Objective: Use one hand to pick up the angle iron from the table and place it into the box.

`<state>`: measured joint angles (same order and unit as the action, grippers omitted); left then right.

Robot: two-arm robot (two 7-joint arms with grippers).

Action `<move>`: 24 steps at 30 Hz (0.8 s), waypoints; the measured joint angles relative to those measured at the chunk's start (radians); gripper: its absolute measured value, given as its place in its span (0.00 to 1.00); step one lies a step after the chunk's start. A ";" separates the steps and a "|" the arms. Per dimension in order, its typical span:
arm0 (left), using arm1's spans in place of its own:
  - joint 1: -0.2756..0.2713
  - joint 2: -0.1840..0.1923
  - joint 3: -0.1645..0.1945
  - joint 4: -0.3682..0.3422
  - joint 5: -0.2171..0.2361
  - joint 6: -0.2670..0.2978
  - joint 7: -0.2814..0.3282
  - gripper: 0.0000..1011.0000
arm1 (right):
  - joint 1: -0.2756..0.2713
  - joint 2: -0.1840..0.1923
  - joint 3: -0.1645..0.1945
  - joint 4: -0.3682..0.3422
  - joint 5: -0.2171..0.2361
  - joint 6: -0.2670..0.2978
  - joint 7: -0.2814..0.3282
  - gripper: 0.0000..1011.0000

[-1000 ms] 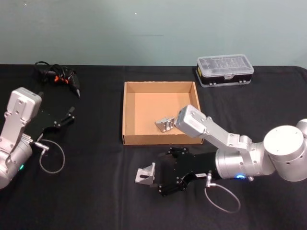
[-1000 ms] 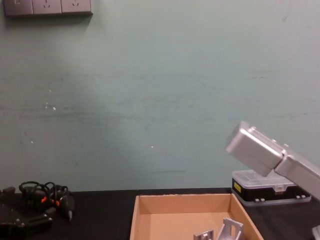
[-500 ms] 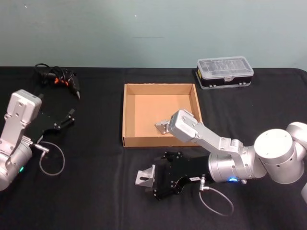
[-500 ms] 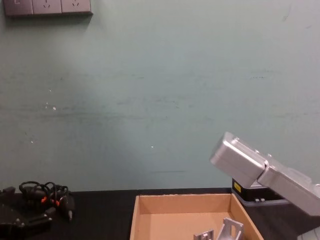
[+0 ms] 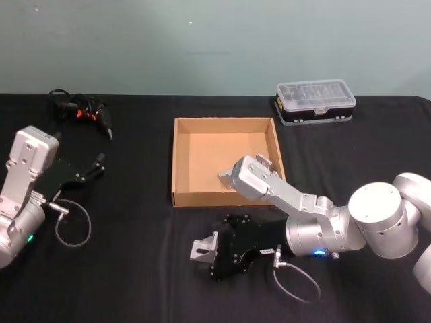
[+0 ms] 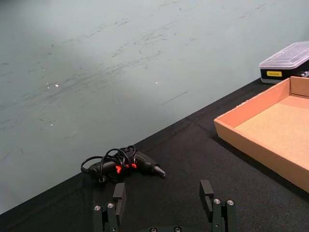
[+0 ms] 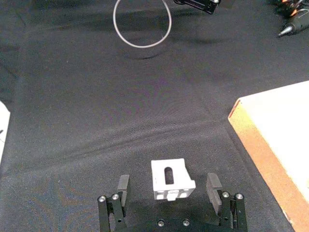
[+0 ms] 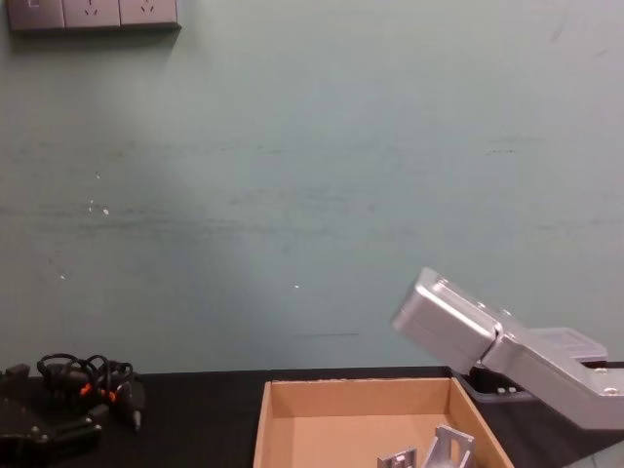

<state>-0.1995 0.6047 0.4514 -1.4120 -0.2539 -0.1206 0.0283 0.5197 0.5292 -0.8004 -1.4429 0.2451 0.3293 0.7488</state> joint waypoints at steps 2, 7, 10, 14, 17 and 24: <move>0.000 0.000 0.000 0.000 0.000 0.000 0.000 0.99 | 0.000 -0.002 -0.001 0.001 -0.002 0.000 -0.001 0.99; 0.000 0.000 0.000 0.000 0.000 0.000 0.000 0.99 | 0.001 -0.006 -0.002 0.005 -0.007 0.000 -0.006 0.99; 0.000 0.000 0.000 0.000 0.000 0.000 0.000 0.99 | 0.001 -0.009 -0.001 0.008 -0.009 0.001 -0.012 0.99; 0.000 0.000 0.000 0.000 0.000 0.000 0.000 0.99 | 0.001 -0.012 0.000 0.010 -0.012 0.002 -0.016 0.99; 0.000 0.000 0.000 0.000 0.000 0.000 0.000 0.99 | 0.001 -0.015 0.002 0.011 -0.016 0.003 -0.019 0.92; 0.000 0.000 0.000 0.000 0.000 0.000 0.000 0.99 | 0.002 -0.020 0.005 0.014 -0.024 0.003 -0.022 0.73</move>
<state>-0.1996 0.6047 0.4514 -1.4120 -0.2539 -0.1205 0.0283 0.5213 0.5091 -0.7959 -1.4285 0.2207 0.3319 0.7263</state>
